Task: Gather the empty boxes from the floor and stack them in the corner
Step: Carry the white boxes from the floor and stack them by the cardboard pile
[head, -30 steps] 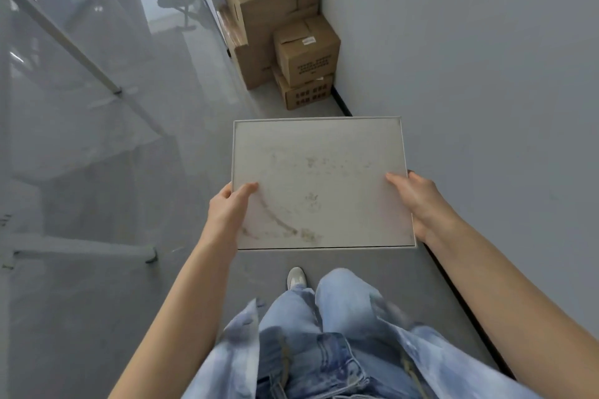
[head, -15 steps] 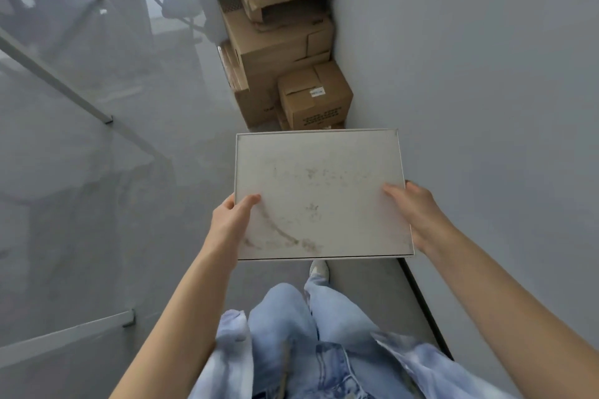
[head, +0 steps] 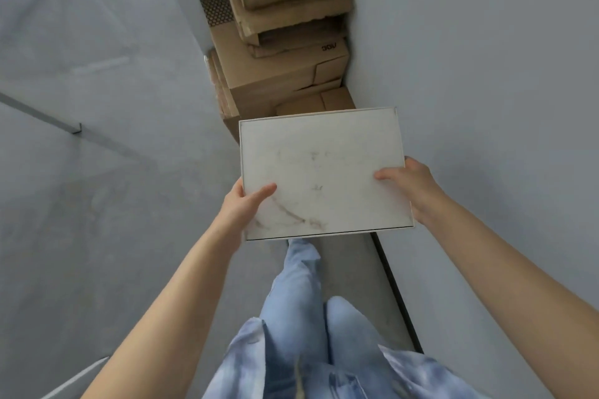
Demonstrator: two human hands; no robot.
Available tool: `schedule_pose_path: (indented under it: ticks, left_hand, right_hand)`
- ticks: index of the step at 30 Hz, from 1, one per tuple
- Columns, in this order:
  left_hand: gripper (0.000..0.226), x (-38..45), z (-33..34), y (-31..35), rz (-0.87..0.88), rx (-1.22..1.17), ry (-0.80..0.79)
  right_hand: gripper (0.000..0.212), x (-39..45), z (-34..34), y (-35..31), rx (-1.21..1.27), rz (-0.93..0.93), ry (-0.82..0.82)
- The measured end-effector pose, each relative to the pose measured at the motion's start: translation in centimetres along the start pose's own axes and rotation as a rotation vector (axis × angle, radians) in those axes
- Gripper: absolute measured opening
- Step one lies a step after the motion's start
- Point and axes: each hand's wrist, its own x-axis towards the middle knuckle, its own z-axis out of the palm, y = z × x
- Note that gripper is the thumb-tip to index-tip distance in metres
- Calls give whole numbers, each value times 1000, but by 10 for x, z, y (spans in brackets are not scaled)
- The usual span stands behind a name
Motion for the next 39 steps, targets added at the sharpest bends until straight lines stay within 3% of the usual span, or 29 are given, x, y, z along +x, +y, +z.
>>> schedule_pose_path:
  ticks: [5,17,24,30,32,34,36,39]
  left_hand:
    - [76,108,9,35,-18,26,-75]
    - [74,306,44,6,-61,-22,-22]
    - [64,364,58,-23,-102,-24,-17]
    - [54,366,65,-28,-136,-80,19]
    - [52,363,69,-27,-160,-95,42]
    - [49,359,71,-27,-205,-65,50]
    - [44,357,71,-27,-242,-50,61]
    - [39,357,73,-24,-274,-83,81]
  right_hand:
    - [31,107,25,-42,-83,16,24]
    - [32,323,70,-48,-197,51,-55]
    - [34,390,83,-24,-281,90,-94]
    - [30,402,78,-4,-210,31,-52]
    - [55,396,73,7,-219,103,21]
    - [70,384,69,19,-129,351,81]
    - [60,375,66,29,125,604,14]
    - [43,374,64,39,498,671,-78]
